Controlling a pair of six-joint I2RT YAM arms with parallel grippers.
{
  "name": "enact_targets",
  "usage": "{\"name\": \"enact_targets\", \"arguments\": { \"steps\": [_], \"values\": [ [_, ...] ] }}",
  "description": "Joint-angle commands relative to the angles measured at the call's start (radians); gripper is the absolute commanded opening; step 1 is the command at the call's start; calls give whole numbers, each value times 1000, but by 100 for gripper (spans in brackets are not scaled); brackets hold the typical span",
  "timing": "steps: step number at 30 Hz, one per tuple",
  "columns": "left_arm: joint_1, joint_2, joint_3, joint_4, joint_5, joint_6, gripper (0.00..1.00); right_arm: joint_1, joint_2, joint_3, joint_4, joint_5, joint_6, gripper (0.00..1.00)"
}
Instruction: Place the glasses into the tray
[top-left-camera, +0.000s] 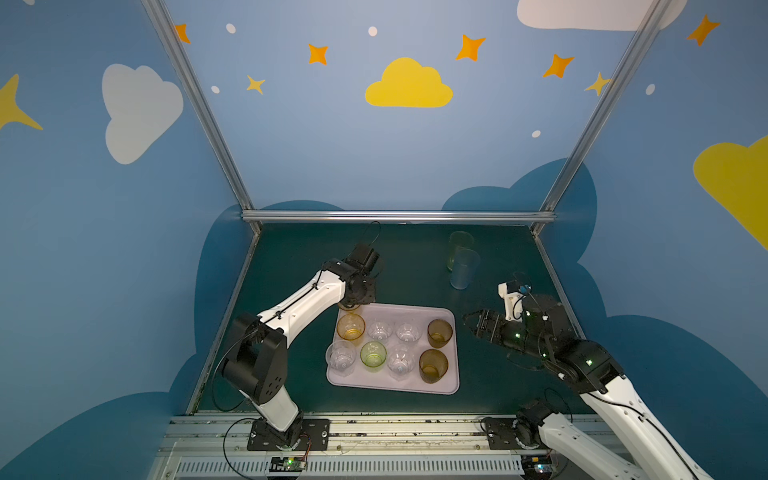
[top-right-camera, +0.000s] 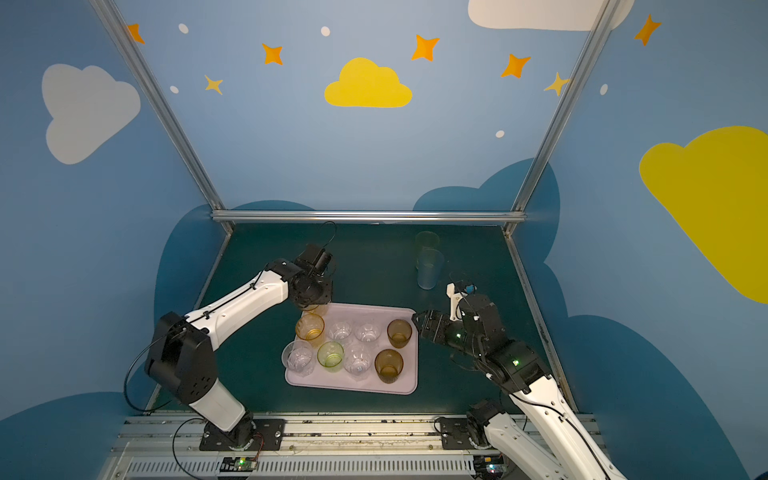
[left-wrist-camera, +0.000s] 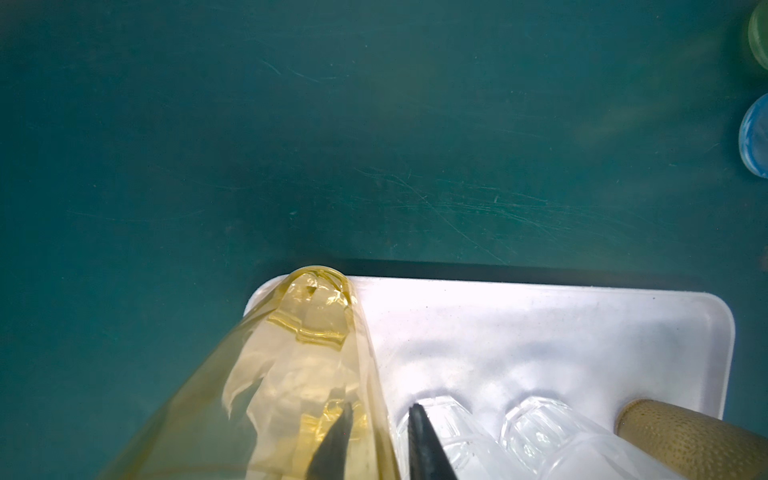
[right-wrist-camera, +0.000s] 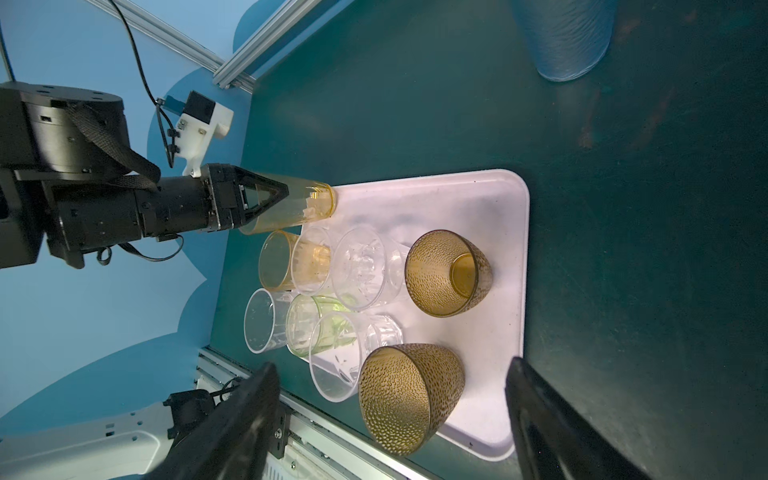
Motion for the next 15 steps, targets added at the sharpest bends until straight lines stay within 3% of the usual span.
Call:
{"name": "enact_targets", "arguments": {
  "steps": [1, 10, 15],
  "values": [
    [3, -11, 31, -23, -16, 9, 30, -5, -1, 8, 8, -6, -16, 84],
    [3, 5, 32, -29, -16, 15, 9, -11, 0, 12, 5, -10, -17, 84],
    [3, -5, 31, -35, -11, 14, 7, -13, -1, 11, 4, -9, -18, 84]
  ]
}}
